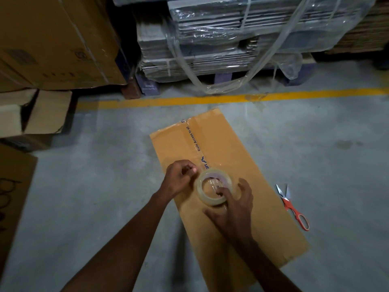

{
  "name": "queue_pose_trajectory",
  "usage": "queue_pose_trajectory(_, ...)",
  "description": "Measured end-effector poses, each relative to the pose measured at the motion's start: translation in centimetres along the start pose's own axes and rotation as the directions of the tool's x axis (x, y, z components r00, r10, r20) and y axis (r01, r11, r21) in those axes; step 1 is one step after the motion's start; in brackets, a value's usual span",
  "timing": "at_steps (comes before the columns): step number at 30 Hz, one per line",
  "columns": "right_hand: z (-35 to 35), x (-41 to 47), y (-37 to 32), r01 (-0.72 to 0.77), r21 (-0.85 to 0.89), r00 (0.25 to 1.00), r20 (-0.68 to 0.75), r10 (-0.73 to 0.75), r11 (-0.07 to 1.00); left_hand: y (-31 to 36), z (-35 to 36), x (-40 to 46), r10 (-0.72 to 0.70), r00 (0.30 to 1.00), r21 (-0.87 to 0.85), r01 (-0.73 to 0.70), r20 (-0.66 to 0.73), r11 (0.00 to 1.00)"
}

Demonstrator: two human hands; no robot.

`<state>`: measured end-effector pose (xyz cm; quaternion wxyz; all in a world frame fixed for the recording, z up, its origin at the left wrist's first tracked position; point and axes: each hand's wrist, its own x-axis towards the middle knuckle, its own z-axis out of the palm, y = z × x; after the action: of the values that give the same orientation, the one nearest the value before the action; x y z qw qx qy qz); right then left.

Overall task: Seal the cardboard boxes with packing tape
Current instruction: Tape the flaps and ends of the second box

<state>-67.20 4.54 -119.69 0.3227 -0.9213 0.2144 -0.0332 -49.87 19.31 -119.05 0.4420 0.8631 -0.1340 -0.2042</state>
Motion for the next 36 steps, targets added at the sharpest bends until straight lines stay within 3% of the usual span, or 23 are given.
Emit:
queue_pose_trajectory(4,2.6,-1.5,1.5,0.12,-0.066,0.992,-0.019,-0.122,0.991,-0.6,0.9,-0.9,0.032,0.999,0.061,-0.031,-0.015,0.998)
queue_pose_trajectory(11,2.7,-4.4,3.7,0.094,-0.094,0.995,0.041,-0.09,0.991,-1.6,1.4,-4.4,0.023,0.998,0.141,-0.032,0.063,0.989)
queue_pose_trajectory(16,1.8,-3.5,3.0,0.127,-0.128,0.991,-0.023,-0.131,0.984,-1.2,0.4,-1.1,0.059,0.987,0.171,-0.085,0.152,0.982)
queue_pose_trajectory(19,1.1,0.1,1.7,0.132,-0.109,0.985,-0.097,-0.143,0.985,0.7,-0.4,2.4,0.106,0.98,0.076,-0.121,0.168,0.99)
queue_pose_trajectory(21,0.3,3.3,0.4,0.128,-0.056,0.984,-0.116,-0.133,0.99,1.2,-1.0,5.1,0.122,0.984,0.001,-0.123,0.132,0.992)
queue_pose_trajectory(25,-1.1,9.6,-2.2,0.244,-0.078,0.963,-0.095,-0.251,0.967,2.0,-2.6,9.9,0.14,0.99,-0.061,-0.139,0.009,0.988)
queue_pose_trajectory(28,-1.6,12.2,-4.3,0.233,0.102,0.969,-0.114,-0.221,0.967,2.2,-4.0,12.9,0.103,0.995,-0.112,-0.104,-0.014,0.988)
queue_pose_trajectory(30,-1.8,13.6,-5.5,0.244,0.187,0.966,-0.131,-0.222,0.951,2.0,-4.8,14.7,0.11,0.994,-0.075,-0.111,-0.008,0.991)
queue_pose_trajectory(32,-1.8,14.8,-6.7,0.246,0.19,0.969,-0.055,-0.24,0.95,1.9,-5.4,16.2,0.11,0.993,-0.015,-0.111,-0.049,0.994)
queue_pose_trajectory(36,-0.9,15.9,-7.7,0.132,0.231,0.991,0.0,-0.135,0.964,1.5,-6.6,18.0,0.084,0.988,0.033,-0.08,-0.129,0.996)
